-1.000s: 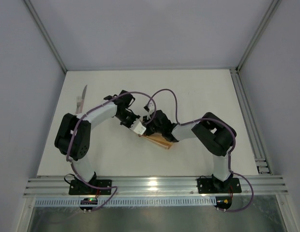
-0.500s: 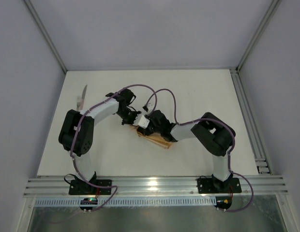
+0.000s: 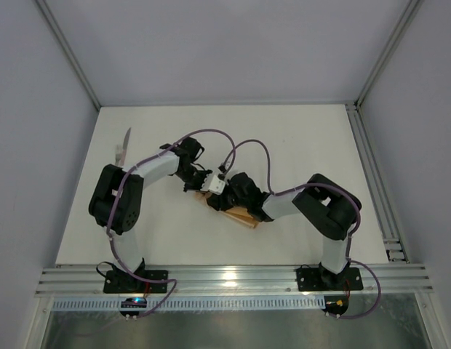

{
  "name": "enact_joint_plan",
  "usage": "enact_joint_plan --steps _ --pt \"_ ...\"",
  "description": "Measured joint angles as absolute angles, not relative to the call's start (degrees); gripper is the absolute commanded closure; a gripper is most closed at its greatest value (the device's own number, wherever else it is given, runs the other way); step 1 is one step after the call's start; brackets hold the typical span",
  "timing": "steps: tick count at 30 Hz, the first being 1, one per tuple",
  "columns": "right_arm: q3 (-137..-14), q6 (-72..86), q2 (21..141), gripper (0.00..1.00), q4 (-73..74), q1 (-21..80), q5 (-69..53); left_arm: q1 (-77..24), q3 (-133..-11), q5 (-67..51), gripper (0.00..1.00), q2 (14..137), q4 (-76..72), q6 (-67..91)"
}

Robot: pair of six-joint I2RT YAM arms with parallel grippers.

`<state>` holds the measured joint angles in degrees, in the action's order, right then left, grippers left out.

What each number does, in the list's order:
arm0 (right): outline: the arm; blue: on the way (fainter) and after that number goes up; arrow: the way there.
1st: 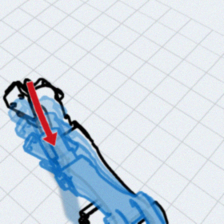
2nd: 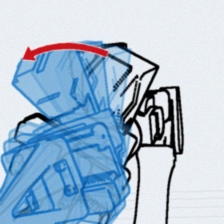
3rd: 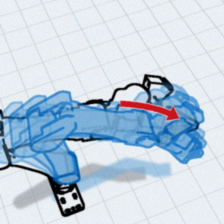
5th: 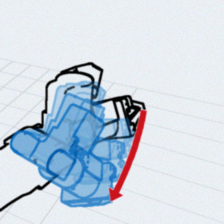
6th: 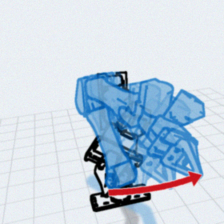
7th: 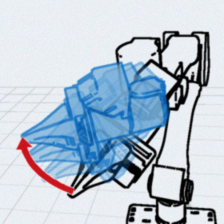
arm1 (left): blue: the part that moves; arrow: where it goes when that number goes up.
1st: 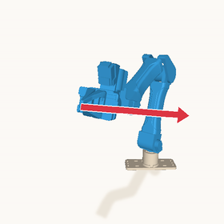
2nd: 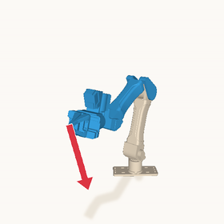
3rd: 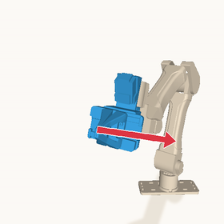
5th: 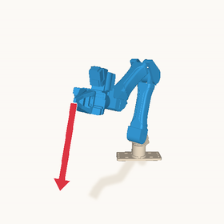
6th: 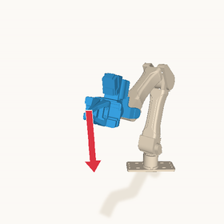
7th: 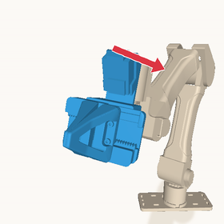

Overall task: Fold the napkin into a case and place the utensils inside
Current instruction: Grasp the top corner of the smaller rectangle folded napkin from the folded napkin.

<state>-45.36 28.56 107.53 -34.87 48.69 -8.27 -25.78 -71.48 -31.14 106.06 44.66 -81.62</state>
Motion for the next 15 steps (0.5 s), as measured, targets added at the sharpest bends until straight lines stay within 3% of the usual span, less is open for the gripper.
enact_joint_plan --steps 15 --pt "-44.31 29.69 100.82 0.62 -23.20 48.25 -9.08 -26.22 -70.24 -33.74 1.00 106.04 41.56 -84.20"
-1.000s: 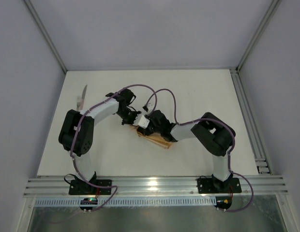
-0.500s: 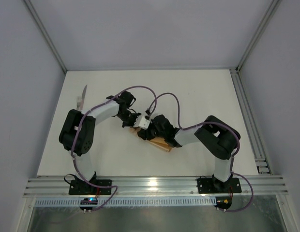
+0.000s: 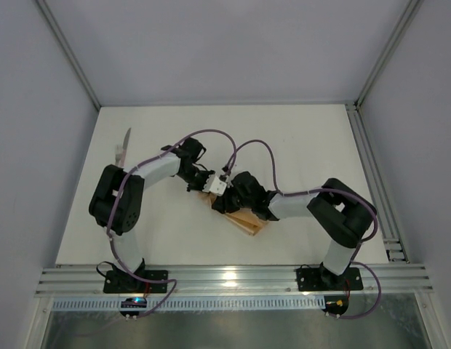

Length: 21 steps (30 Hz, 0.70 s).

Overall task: Fold the napkin into a case and place the utensils inside
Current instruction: Grasp the top corner of the smaller rectangle folded napkin from the folded napkin.

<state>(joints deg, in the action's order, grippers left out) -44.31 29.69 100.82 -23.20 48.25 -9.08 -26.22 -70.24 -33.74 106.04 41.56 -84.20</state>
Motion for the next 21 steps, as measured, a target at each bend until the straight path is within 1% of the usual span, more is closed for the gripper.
enact_joint_plan --steps 11,21 --pt "-42.87 30.20 98.37 0.61 -20.71 46.28 -9.85 -26.94 -69.65 -33.89 1.00 105.95 39.88 -85.54" --pt "-40.99 31.73 98.26 0.61 -23.90 44.12 -11.16 -25.69 -68.75 -31.92 1.00 105.95 39.99 -85.91"
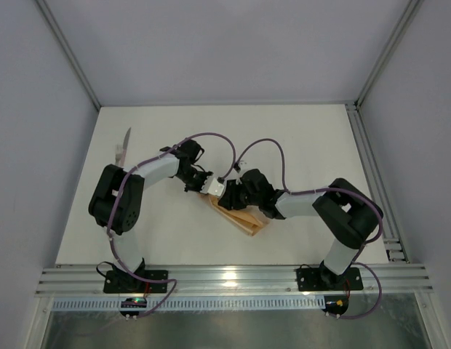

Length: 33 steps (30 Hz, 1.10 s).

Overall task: Fold the napkin into a case and place the utensils inside
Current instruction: Grasp the top corner of the smaller rectangle folded napkin from the folded napkin.

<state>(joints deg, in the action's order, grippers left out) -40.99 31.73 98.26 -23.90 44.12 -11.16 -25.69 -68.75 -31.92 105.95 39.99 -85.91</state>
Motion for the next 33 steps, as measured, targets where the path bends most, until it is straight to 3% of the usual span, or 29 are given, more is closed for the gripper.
enact_joint_plan --steps 11,16,24,33 --pt "-41.80 32.29 94.94 0.62 -24.12 43.27 -15.00 -25.74 -68.73 -31.53 1.00 105.95 39.92 -85.91" --pt "-43.46 34.17 94.67 0.67 -25.91 40.10 -15.84 -25.74 -68.73 -31.51 1.00 105.95 39.90 -85.95" --pt "-48.07 36.32 106.80 0.69 -30.33 37.87 -21.08 -25.74 -68.73 -31.48 1.00 105.95 39.83 -85.91" --pt "-47.81 38.39 111.33 0.82 -33.89 38.65 -26.02 -25.74 -69.21 -31.57 1.00 105.93 40.49 -84.31"
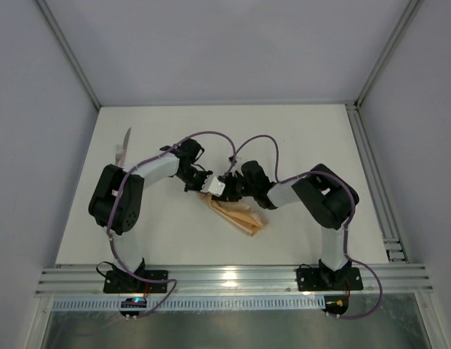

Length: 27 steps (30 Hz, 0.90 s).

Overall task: Fold the napkin into a case and place the utensils inside
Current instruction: Grasp the top corner of the smaller rectangle folded napkin from the folded napkin.

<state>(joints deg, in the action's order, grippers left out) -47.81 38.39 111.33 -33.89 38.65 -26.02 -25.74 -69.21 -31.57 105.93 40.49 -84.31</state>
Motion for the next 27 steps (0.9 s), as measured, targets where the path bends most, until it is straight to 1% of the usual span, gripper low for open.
enact_joint_plan --steps 11,18,27 --pt "-51.07 41.30 115.81 0.90 -36.56 40.56 -26.79 -25.69 -71.16 -32.56 1.00 105.93 43.94 -80.93" --pt "-51.86 44.58 117.47 0.97 -38.65 40.64 -26.50 -25.69 -71.72 -33.32 1.00 105.93 44.05 -77.41" --pt "-52.12 51.75 119.15 0.97 -42.09 41.47 -22.15 -25.28 -72.10 -33.08 1.00 105.93 42.76 -72.25"
